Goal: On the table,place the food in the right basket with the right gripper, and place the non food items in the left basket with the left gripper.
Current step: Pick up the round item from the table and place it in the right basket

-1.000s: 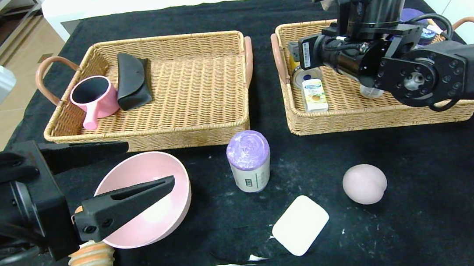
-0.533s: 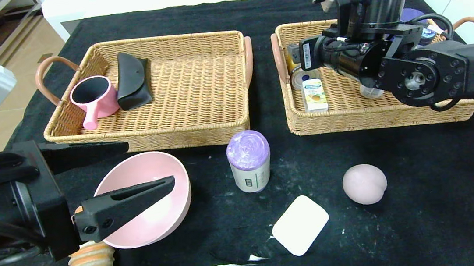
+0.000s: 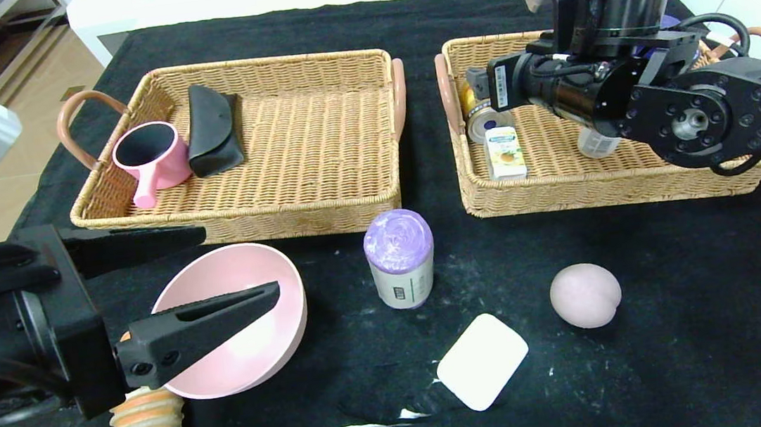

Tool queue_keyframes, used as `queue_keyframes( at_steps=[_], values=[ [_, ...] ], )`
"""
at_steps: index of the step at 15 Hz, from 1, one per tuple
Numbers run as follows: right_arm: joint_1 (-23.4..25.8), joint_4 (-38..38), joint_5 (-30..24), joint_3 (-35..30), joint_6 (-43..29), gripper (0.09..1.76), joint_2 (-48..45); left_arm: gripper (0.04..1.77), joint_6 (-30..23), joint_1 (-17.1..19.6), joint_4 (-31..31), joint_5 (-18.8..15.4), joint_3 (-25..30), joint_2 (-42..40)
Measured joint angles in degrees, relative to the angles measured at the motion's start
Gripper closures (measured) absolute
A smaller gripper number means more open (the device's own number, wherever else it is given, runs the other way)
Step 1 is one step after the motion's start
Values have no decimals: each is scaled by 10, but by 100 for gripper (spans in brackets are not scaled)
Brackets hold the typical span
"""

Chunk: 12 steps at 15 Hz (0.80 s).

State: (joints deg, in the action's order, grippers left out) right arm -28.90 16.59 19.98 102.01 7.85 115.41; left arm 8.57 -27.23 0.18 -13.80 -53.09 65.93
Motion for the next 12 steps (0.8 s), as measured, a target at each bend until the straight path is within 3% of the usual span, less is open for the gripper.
queue_keyframes(
  at_steps=[8,12],
  values=[
    [-2,-2,-24,-115,5,15,-86,9,-1,-11,0,1,1,-1],
    [-1,-48,-61,-175,4,15,-147,9,-1,-12,1,1,1,-2]
  ],
)
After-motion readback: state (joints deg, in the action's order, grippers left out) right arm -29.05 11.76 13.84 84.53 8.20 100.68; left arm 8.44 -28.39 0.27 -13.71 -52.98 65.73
